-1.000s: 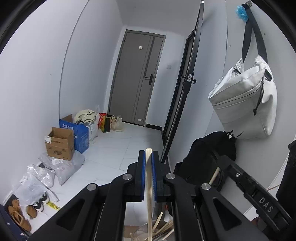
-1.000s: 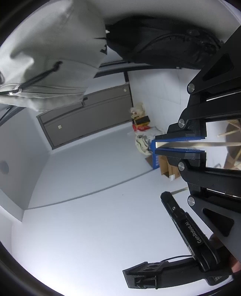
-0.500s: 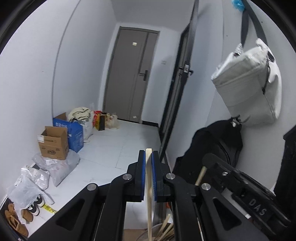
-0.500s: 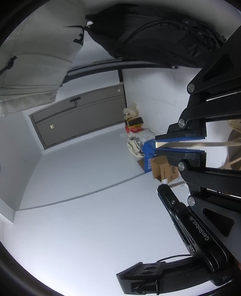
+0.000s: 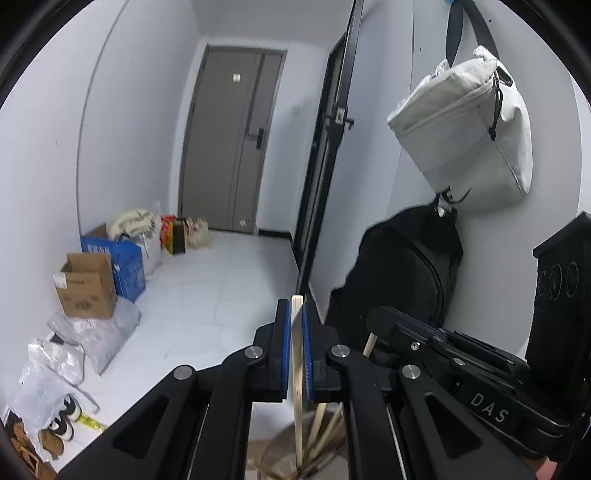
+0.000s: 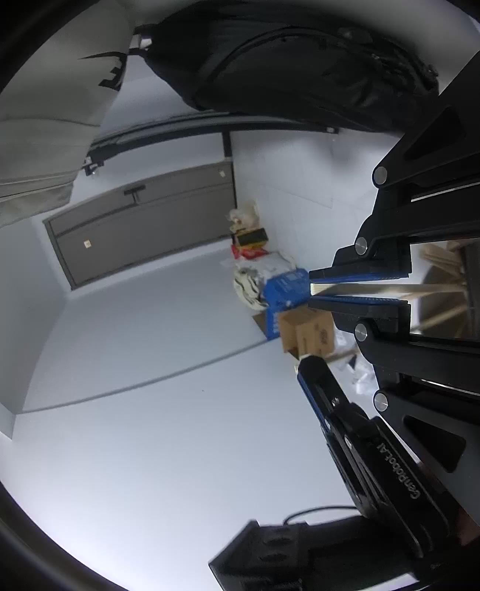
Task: Organize utensils
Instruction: 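Lower both held sticks down into the white utensil holder, then open both tools to release the sticks into the holder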
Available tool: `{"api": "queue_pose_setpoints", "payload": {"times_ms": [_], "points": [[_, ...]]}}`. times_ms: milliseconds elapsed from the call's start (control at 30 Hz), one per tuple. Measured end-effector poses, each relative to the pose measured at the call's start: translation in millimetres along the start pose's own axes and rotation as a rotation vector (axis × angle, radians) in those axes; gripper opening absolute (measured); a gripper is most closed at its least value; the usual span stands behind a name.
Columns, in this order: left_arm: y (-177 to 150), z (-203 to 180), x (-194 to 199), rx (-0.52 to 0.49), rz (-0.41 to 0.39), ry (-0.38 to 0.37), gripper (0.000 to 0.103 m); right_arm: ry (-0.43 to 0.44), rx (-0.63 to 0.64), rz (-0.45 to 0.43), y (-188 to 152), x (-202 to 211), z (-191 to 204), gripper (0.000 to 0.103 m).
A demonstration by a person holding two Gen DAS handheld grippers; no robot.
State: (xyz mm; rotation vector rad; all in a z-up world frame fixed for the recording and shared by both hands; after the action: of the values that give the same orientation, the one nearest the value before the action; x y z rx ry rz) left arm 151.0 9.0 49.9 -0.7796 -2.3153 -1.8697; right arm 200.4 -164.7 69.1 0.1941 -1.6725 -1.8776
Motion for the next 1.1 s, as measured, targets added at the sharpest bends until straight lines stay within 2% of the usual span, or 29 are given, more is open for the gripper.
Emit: {"api": "queue_pose_setpoints", "payload": {"times_ms": [167, 233, 300, 367, 400, 467, 567, 667, 733, 800, 933, 1000, 1100], "points": [[-2.0, -0.4, -4.0, 0.016, 0.12, -0.075, 0.003, 0.028, -0.038, 0.032, -9.2, 7.9, -6.1, 0.006], [-5.2, 1.5, -6.3, 0.023, 0.156, -0.065, 0.003, 0.032, -0.054, 0.045, -13.2, 12.4, -8.2, 0.006], [-7.1, 2.7, -2.9, 0.033, 0.176, -0.056, 0.008, 0.031, -0.065, 0.059, -16.7, 18.3, -10.6, 0.007], [-6.3, 2.7, 6.0, 0.046, 0.179, -0.032, 0.022, 0.024, -0.082, 0.063, -19.0, 26.1, -14.2, 0.011], [-6.5, 3.8, 10.4, 0.055, 0.174, -0.028, 0.027, 0.021, -0.097, 0.062, -20.3, 32.3, -16.0, 0.016], [-5.6, 2.3, 22.4, 0.076, 0.155, -0.01, 0.047, 0.014, -0.121, 0.061, -22.5, 42.9, -18.6, 0.026], [-5.9, -2.2, 38.6, 0.08, 0.132, 0.022, 0.053, -0.004, -0.141, 0.058, -27.6, 60.5, -18.5, 0.043], [-11.2, -7.0, 50.1, 0.081, 0.138, 0.065, 0.058, -0.007, -0.154, 0.061, -33.5, 74.8, -14.7, 0.048], [-15.0, -10.5, 57.5, 0.087, 0.146, 0.088, 0.064, -0.012, -0.165, 0.059, -38.5, 84.5, -11.1, 0.059], [-19.7, -14.3, 66.8, 0.091, 0.147, 0.102, 0.064, -0.013, -0.163, 0.057, -41.8, 94.9, -5.9, 0.06], [-26.4, -14.6, 80.5, 0.095, 0.148, 0.138, 0.067, -0.033, -0.145, 0.054, -49.2, 116.0, 5.2, 0.075], [-30.7, -16.9, 86.9, 0.094, 0.15, 0.152, 0.07, -0.042, -0.14, 0.051, -53.5, 126.3, 11.0, 0.076], [-35.7, -21.0, 99.1, 0.074, 0.123, 0.169, 0.071, -0.053, -0.136, 0.051, -59.3, 139.3, 17.9, 0.082]]}}
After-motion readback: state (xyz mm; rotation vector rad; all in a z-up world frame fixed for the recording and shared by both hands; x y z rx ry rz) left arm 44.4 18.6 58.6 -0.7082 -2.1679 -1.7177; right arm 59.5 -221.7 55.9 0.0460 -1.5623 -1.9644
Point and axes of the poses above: each gripper's, at about its wrist camera, not at the fingertips, and x roughly against the way its jaws point, z to its left, y to its top, the point moved 1 cm from there along -x, roughly the way its jaws point, and after that the axes turned 3 degrees about x, right-handed, at the moved point
